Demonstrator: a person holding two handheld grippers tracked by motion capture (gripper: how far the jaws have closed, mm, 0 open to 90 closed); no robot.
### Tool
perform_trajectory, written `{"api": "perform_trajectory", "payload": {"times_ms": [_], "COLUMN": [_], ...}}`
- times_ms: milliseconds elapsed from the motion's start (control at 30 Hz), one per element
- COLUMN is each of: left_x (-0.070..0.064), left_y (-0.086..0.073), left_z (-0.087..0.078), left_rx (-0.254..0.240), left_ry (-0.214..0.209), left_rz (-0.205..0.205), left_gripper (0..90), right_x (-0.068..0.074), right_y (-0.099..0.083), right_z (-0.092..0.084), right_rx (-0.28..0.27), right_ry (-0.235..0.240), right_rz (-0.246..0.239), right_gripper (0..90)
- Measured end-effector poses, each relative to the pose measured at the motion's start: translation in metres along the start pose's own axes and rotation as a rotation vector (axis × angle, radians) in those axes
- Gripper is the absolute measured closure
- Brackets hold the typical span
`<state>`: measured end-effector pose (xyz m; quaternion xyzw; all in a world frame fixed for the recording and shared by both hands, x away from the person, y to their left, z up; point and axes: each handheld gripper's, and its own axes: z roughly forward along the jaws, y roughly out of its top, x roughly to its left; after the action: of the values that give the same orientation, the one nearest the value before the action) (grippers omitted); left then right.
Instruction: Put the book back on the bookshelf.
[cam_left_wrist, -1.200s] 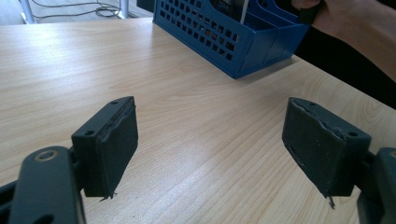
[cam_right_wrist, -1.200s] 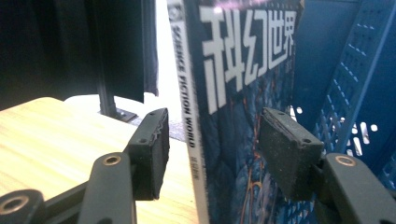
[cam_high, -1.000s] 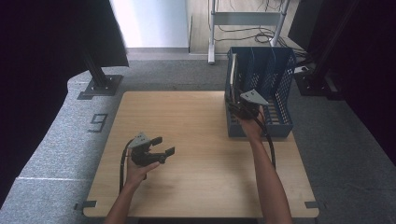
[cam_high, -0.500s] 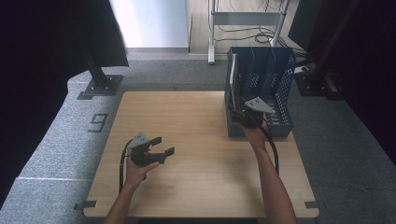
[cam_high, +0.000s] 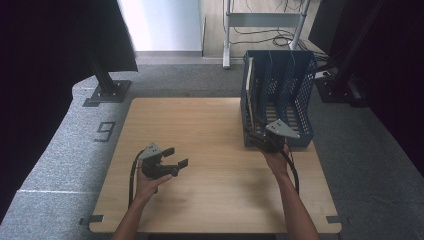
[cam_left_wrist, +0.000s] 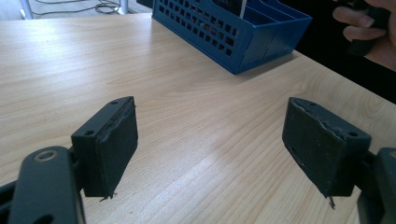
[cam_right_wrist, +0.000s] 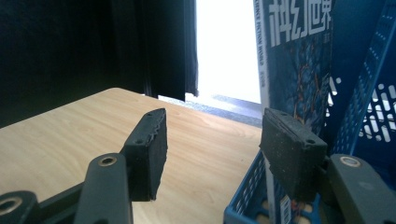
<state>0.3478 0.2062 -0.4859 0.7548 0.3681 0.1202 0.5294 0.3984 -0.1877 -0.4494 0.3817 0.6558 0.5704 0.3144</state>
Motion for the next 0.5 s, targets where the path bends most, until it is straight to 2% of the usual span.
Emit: {"api": "perform_trajectory", "payload": {"times_ms": [167, 500], "left_x": [-0.001, -0.001], "left_y": [-0.001, -0.002], "left_z": [0.002, 0.003], "left_rx": [0.006, 0.013], "left_ry": [-0.001, -0.003], "left_rz": [0.002, -0.001], "left_gripper": [18.6, 18.6], "right_x": [0.004, 0.014], "right_y": [-0.008, -0.032], "right_z": [-0.012, -0.028], "right_rx": [0.003, 0.062], "right_ry": [0.027, 0.074], "right_rz": [0.018, 0.038], "right_gripper": [40.4, 40.1]}}
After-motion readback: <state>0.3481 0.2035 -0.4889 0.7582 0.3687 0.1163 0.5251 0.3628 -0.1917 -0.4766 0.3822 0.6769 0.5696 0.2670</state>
